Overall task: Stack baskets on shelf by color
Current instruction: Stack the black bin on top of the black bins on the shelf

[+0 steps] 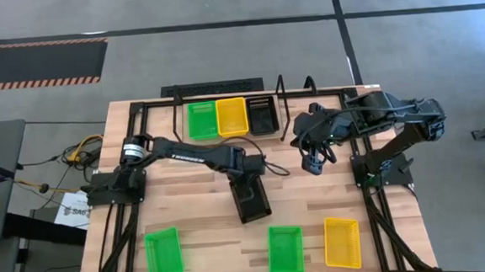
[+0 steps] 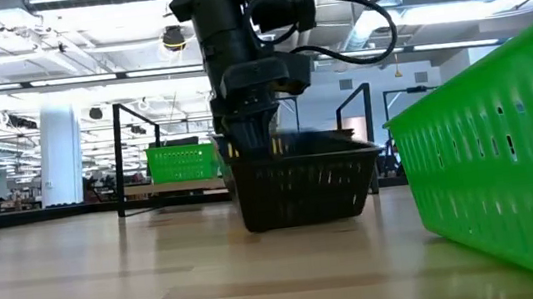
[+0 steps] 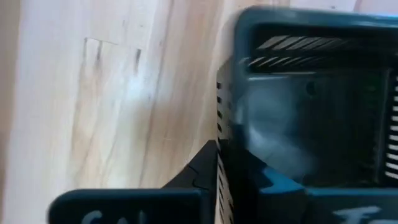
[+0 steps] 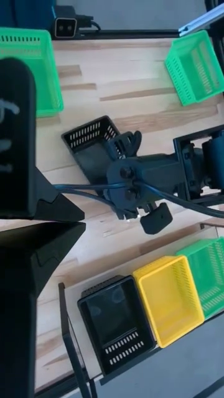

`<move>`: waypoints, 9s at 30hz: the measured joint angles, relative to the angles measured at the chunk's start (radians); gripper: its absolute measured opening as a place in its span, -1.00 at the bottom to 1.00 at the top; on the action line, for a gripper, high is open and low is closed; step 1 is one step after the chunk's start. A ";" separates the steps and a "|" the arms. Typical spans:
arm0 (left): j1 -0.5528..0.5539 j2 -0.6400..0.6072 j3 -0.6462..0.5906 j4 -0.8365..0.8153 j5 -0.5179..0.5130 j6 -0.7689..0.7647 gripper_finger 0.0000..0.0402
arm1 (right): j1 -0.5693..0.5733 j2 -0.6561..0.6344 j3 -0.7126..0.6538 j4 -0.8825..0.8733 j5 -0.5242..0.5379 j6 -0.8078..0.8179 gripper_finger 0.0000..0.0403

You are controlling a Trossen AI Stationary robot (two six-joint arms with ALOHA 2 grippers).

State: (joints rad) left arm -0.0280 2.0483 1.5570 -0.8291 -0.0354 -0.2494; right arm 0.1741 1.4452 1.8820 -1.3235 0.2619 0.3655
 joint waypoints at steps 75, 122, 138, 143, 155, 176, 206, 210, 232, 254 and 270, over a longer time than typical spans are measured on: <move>-0.588 -1.140 -0.644 -0.468 -0.557 -0.756 -0.38 | 0.095 0.618 0.003 -0.038 0.063 1.148 -0.11; -0.588 -1.137 -0.644 -0.405 -0.567 -0.757 -0.38 | 0.016 0.884 0.109 0.116 -0.219 0.740 -0.98; -0.587 -1.129 -0.644 -0.372 -0.573 -0.730 -0.38 | -0.124 0.518 0.382 -0.229 0.461 0.782 -0.99; -0.587 -1.117 -0.644 -0.359 -0.575 -0.730 -0.38 | -0.251 0.477 0.381 -0.155 0.435 0.665 -1.00; -0.587 -1.117 -0.644 -0.351 -0.581 -0.730 -0.38 | -0.504 0.474 0.345 0.390 -0.149 0.335 -1.00; -0.588 -1.117 -0.644 -0.331 -0.629 -0.713 -0.38 | -0.603 0.169 -0.316 0.742 -0.279 0.414 -1.00; -0.587 -1.117 -0.644 -0.327 -0.663 -0.812 -0.38 | -0.631 0.285 -0.467 0.874 -0.501 0.519 -1.00; -0.587 -1.117 -0.644 -0.323 -0.663 -0.815 -0.38 | -0.629 0.342 -0.375 0.878 -0.532 0.468 -1.00; -0.587 -1.117 -0.644 -0.323 -0.665 -0.846 -0.38 | -0.674 0.391 -0.302 0.641 -0.469 0.361 -1.00; -0.587 -1.117 -0.644 -0.323 -0.664 -0.825 -0.38 | -0.531 0.396 -0.157 0.349 -0.223 0.491 -1.00; -0.587 -1.111 -0.644 -0.323 -0.653 -0.834 -0.38 | -0.628 0.524 -0.162 0.479 -0.396 0.392 -1.00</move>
State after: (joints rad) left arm -0.6155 0.9372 0.9131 -1.1522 -0.6881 -1.0831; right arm -0.4541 1.9692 1.7199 -0.8450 -0.1341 0.7576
